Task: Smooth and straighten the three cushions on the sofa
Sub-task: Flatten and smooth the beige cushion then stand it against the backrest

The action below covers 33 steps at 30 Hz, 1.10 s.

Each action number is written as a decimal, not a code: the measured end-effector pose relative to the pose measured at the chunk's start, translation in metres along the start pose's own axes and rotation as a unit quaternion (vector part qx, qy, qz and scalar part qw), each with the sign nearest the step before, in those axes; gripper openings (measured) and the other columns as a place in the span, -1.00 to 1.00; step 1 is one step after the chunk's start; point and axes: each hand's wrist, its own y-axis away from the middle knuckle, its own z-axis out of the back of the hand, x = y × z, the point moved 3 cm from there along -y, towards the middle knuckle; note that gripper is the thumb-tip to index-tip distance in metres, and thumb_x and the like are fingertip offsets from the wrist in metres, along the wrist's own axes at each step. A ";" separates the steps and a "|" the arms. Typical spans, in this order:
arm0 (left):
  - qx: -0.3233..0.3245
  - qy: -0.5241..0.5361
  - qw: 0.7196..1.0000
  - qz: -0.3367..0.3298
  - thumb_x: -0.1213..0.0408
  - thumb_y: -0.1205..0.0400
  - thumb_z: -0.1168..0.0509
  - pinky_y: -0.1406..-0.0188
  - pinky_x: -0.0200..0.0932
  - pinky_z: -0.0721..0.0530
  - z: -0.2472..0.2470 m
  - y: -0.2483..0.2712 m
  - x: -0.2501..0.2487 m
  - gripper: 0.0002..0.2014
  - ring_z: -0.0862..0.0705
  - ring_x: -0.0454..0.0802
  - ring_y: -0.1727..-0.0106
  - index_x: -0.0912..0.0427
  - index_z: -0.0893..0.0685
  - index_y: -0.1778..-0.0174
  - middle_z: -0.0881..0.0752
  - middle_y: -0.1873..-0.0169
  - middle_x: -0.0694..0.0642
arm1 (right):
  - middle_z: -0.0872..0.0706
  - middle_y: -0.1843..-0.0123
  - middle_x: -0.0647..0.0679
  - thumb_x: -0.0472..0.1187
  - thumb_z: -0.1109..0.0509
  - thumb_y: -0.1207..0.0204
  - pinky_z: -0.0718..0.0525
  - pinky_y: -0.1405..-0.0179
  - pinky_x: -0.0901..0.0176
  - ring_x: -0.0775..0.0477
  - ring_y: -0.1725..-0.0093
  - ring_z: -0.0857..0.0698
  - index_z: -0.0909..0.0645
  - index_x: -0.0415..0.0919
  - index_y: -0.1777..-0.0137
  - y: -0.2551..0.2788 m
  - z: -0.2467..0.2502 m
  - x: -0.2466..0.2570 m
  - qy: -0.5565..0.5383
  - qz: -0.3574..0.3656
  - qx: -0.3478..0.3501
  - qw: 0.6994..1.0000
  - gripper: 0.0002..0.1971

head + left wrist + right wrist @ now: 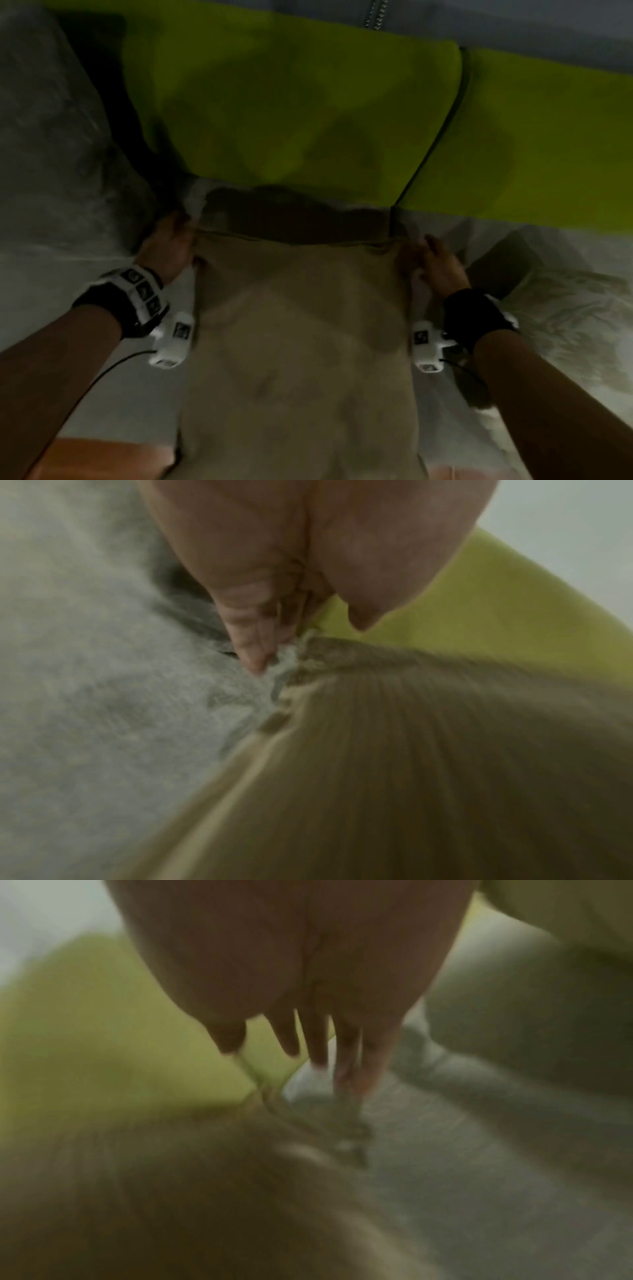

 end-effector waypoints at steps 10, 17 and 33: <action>0.061 0.166 0.984 -0.009 0.15 -0.59 -0.47 0.02 -0.18 -0.71 0.037 -0.001 0.004 -0.91 -0.77 -0.13 0.06 -0.17 -0.78 0.06 -0.82 0.04 -0.07 | -0.85 -0.03 -0.10 0.14 -0.60 -0.47 -0.79 0.00 -0.15 -0.19 -0.05 -0.82 -0.79 0.08 -0.05 -0.014 0.020 0.018 0.059 0.058 0.033 0.996 -0.76; -0.060 0.018 0.997 -0.051 0.07 -0.62 -0.41 -0.10 -0.18 -0.54 0.039 -0.023 -0.008 -0.86 -0.71 0.03 -0.08 -0.08 -0.78 -0.06 -0.79 -0.02 0.08 | -0.86 -0.07 -0.30 0.21 -0.54 -0.34 -0.77 -0.04 -0.20 -0.30 -0.02 -0.82 -0.76 -0.04 0.06 -0.020 0.026 0.014 0.099 0.016 0.023 0.995 -0.65; 0.255 -0.255 0.904 -0.231 -0.39 -0.67 0.17 -0.59 -0.03 -0.26 -0.025 0.020 -0.080 -0.37 -0.39 0.08 -0.60 -0.26 -0.35 -0.61 -0.42 -0.61 -0.05 | -0.57 -0.62 0.05 0.72 0.30 -0.38 -0.18 -0.72 -0.31 -0.15 -0.60 -0.50 -0.45 0.32 -0.60 0.038 -0.033 0.066 0.366 0.125 0.248 0.888 -0.05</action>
